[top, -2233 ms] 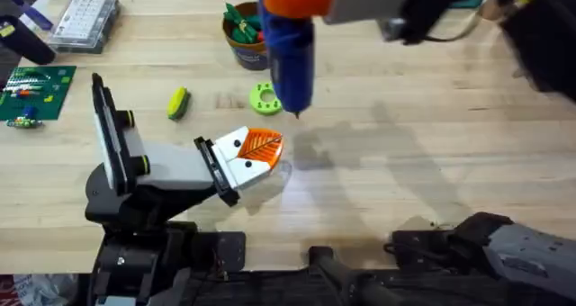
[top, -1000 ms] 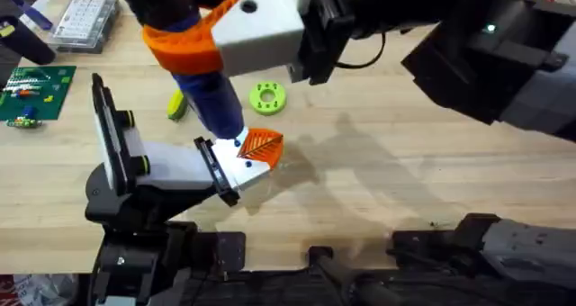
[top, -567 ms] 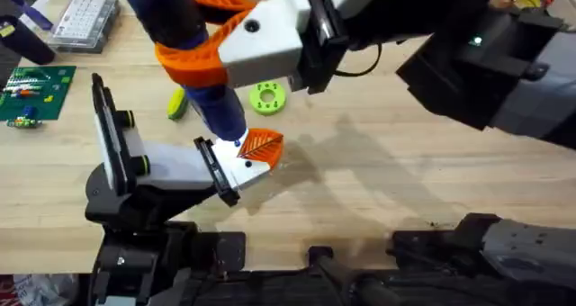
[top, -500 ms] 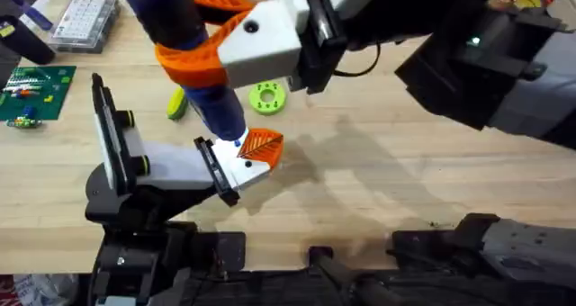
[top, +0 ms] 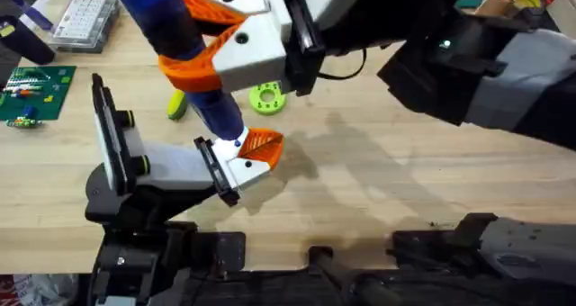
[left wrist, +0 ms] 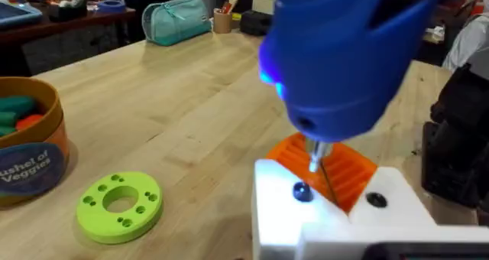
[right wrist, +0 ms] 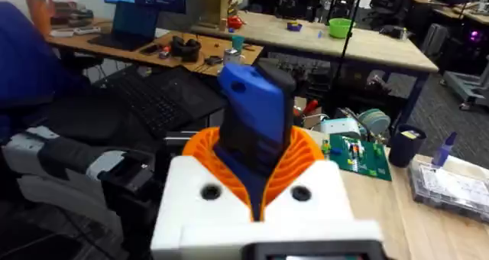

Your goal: Pick up the gripper from the table and insert it into the empty holder that is missing its gripper. Then pick up a screw, insert it into the mounting hole, and use the screwdriver to tighten it. Finally, clean up the table by picking up the vegetable and placing it into the bucket.

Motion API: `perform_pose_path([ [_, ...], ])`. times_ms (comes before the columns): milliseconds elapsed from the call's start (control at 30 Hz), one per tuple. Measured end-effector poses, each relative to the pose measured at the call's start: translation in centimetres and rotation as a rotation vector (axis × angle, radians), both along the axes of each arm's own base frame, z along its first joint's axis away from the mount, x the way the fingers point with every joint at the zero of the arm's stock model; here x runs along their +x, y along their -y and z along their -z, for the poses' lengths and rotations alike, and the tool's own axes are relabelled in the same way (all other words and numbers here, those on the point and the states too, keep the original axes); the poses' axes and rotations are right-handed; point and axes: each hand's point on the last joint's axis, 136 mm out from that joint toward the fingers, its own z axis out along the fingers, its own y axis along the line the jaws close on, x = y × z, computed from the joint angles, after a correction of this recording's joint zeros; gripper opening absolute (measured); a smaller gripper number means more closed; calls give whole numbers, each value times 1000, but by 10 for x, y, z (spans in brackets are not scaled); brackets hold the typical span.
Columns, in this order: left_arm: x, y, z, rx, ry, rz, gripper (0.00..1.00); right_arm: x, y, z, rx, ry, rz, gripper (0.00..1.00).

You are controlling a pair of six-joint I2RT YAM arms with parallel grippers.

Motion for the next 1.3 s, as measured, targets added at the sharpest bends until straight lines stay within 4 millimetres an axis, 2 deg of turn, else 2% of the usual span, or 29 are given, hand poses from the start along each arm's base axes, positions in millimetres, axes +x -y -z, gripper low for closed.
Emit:
perform_pose_path([
  [633, 0, 0, 0, 0, -1, 0, 12, 7, -7, 14, -22, -23, -1, 28],
  [1300, 0, 0, 0, 0, -1, 0, 13, 7, -7, 17, -36, -38, 0, 28],
])
